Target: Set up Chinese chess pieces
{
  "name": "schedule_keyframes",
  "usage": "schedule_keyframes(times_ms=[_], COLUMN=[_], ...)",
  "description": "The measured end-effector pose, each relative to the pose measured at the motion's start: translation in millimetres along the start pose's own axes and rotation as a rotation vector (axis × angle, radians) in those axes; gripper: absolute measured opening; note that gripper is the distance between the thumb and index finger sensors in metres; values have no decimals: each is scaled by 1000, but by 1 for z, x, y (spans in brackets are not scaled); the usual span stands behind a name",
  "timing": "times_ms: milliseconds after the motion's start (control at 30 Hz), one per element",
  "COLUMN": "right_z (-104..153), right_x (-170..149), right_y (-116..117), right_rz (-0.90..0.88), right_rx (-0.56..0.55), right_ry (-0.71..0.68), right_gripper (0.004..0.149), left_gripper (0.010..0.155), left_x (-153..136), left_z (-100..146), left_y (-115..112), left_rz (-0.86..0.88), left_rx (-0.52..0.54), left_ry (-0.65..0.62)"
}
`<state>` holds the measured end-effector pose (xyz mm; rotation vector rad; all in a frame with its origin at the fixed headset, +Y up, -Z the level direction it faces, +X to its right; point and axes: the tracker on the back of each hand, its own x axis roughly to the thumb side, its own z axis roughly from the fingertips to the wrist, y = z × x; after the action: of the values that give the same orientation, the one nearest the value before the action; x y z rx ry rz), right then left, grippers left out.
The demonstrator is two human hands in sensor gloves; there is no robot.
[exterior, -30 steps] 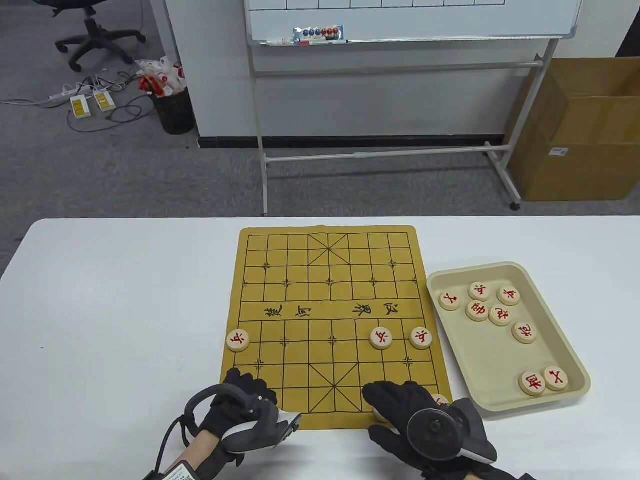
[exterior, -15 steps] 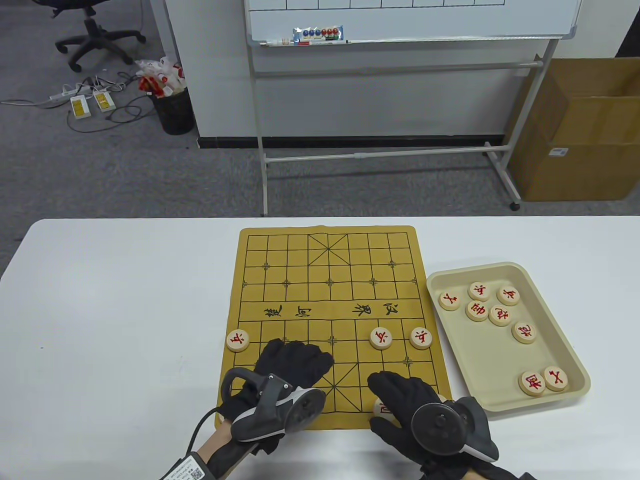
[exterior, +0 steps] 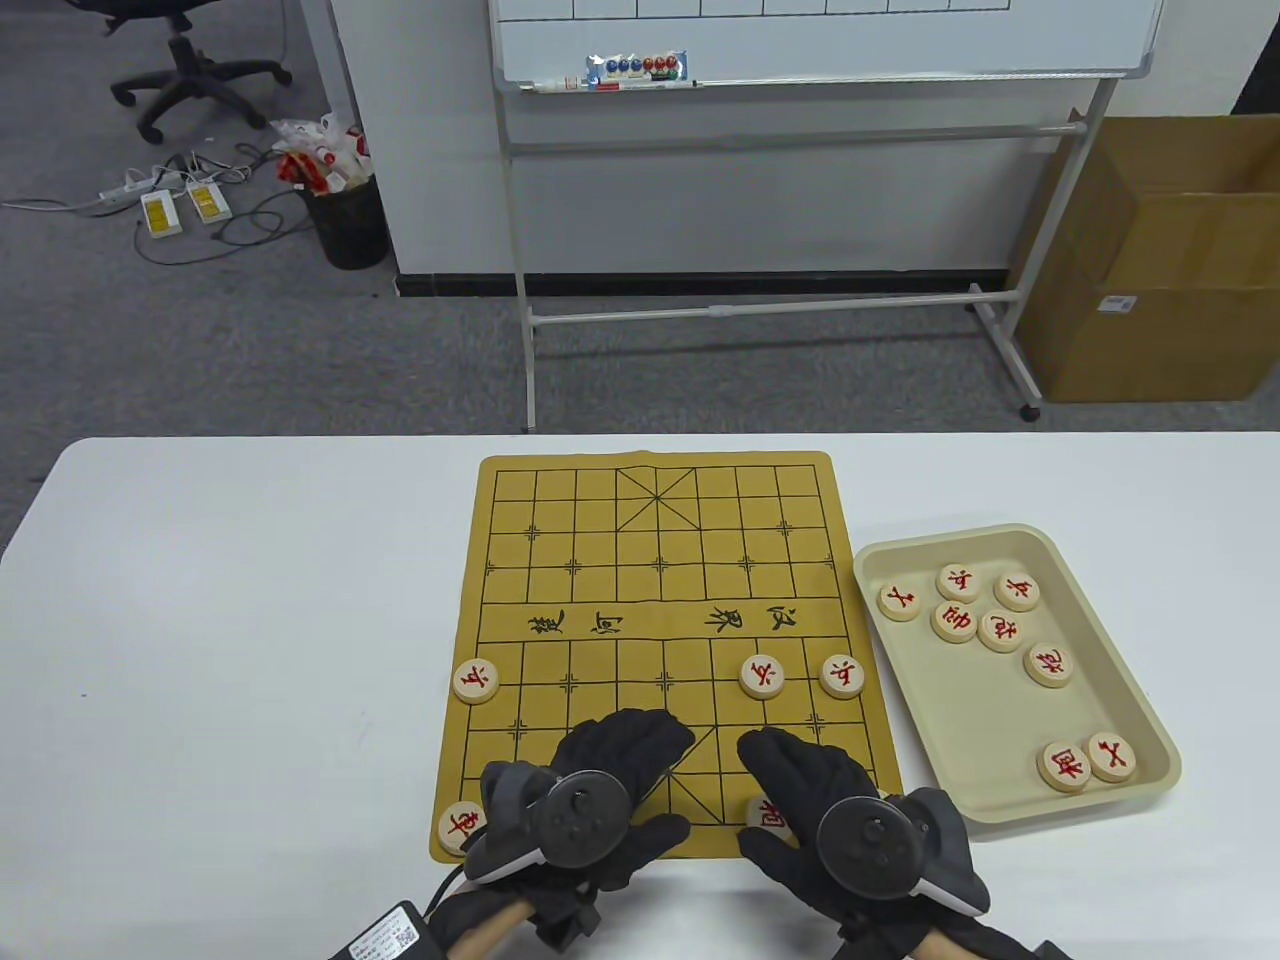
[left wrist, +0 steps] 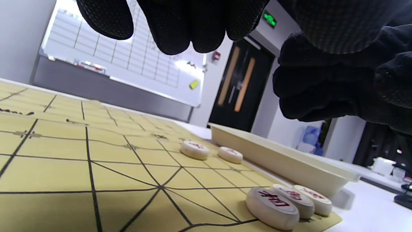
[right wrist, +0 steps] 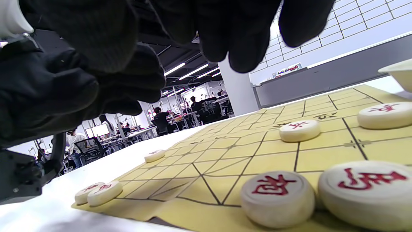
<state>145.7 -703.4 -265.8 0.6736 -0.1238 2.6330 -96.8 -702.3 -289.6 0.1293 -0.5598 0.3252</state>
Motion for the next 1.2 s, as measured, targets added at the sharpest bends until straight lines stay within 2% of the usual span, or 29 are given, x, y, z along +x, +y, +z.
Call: schedule_keyframes(times_ms=[100, 233, 300, 367, 467, 567, 633, 800, 833, 967, 1067, 1200], right_z=[-3, -11, -18, -27, -41, -52, -59, -69, -70, -73, -74, -73], right_x=[-4, -22, -44, -73, -121, -164, -192, -239, -245, -256, -261, -267], right_y=[-9, -53, -81, -102, -118, -119, -114, -84, -76, -59, -50, -43], right_rz=[-19, -22, -3, 41, 88, 125, 164, 311, 332, 449, 531, 522], right_rx=[-17, -103, -155, -155, -105, -43, 42, 238, 280, 308, 372, 413], right_ry=[15, 79, 164, 279, 450, 611, 724, 934, 961, 1021, 1070, 1095], right_gripper=[83, 81, 80, 79, 78, 75, 75, 77, 78, 79, 79, 78], left_gripper=[80, 80, 80, 80, 80, 80, 80, 79, 79, 79, 79, 79], left_x=[-1, 1, 1, 1, 1, 3, 5, 6, 6, 6, 6, 6], left_z=[1, 3, 3, 3, 3, 4, 4, 6, 6, 5, 5, 6], left_y=[-1, 0, 1, 2, 0, 0, 0, 1, 1, 1, 1, 3], left_rz=[-7, -31, -25, -20, -11, -15, -22, -28, -28, -22, -18, -20], left_rx=[-1, 3, 6, 9, 8, 8, 11, 16, 15, 10, 5, 14], left_ry=[0, -16, -15, -15, -22, -29, -36, -44, -45, -48, -50, -48])
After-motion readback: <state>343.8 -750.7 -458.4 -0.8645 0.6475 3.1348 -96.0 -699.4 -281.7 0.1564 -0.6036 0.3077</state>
